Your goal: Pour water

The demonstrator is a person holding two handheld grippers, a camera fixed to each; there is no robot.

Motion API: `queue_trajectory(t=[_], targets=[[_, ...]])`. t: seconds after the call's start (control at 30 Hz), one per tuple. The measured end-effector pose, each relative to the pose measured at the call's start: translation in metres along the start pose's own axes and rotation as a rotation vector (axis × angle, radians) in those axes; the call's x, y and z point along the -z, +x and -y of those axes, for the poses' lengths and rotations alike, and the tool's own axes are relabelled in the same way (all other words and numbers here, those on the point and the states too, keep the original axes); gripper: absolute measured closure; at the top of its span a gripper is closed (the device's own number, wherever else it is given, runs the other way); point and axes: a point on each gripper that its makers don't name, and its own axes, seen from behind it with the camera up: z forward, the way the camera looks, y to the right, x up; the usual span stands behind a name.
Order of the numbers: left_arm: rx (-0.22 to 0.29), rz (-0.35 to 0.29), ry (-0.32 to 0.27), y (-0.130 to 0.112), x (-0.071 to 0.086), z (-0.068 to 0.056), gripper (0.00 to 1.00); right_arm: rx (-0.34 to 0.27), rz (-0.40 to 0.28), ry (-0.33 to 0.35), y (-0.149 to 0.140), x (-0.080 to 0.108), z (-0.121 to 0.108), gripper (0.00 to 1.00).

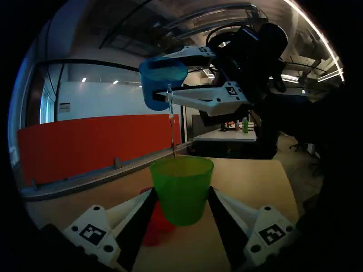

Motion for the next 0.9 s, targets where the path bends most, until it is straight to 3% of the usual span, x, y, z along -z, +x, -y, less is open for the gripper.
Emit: queue_trajectory(t=[0.9], targets=[[0.017, 0.002, -0.006, -0.0003, -0.0030, -0.0003, 0.21, 0.089, 0.006, -0.021, -0.0001, -0.0012, -0.0030, 0.10]])
